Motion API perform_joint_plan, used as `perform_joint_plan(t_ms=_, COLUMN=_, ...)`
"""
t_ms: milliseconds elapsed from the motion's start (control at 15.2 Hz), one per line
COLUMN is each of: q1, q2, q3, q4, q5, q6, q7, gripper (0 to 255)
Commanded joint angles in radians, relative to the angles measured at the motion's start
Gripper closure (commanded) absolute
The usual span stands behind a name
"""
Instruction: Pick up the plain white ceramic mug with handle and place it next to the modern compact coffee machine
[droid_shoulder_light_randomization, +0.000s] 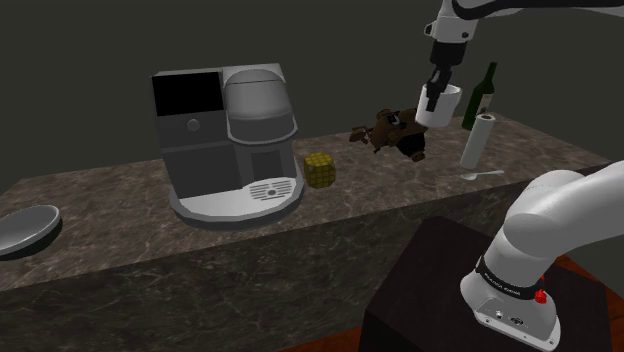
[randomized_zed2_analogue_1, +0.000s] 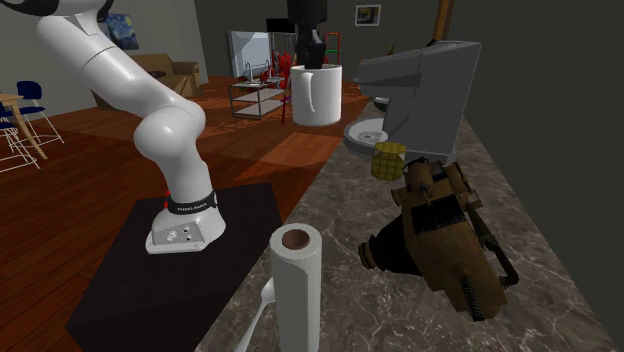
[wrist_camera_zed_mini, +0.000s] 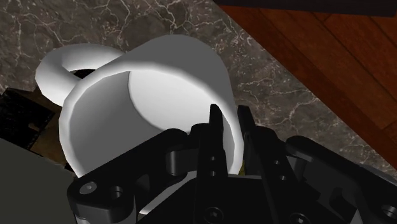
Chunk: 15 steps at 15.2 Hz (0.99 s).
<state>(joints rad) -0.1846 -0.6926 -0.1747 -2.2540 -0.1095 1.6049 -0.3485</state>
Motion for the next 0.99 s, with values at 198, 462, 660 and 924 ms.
perform_joint_plan(t_ms=198, q1=0.003, q2=0.019, q3=0.004, q4=0.081, q5=0.005, q6=-0.062, q7=-0.003, gripper=255)
perform_joint_plan(t_ms=462, q1=0.005, q2=0.038, q3=0.007, q4=0.149, q5=0.009, q6=-0.111, q7=-0.005, gripper=255)
perform_joint_plan(t_ms=660, q1=0.007, q2=0.054, q3=0.008, q4=0.203, q5=0.011, q6=-0.149, q7=-0.007, gripper=255)
perform_joint_plan(t_ms=924, q1=0.01, q2=0.079, q3=0.01, q4=0.277, q5=0.015, q6=-0.199, q7=-0.009, gripper=255)
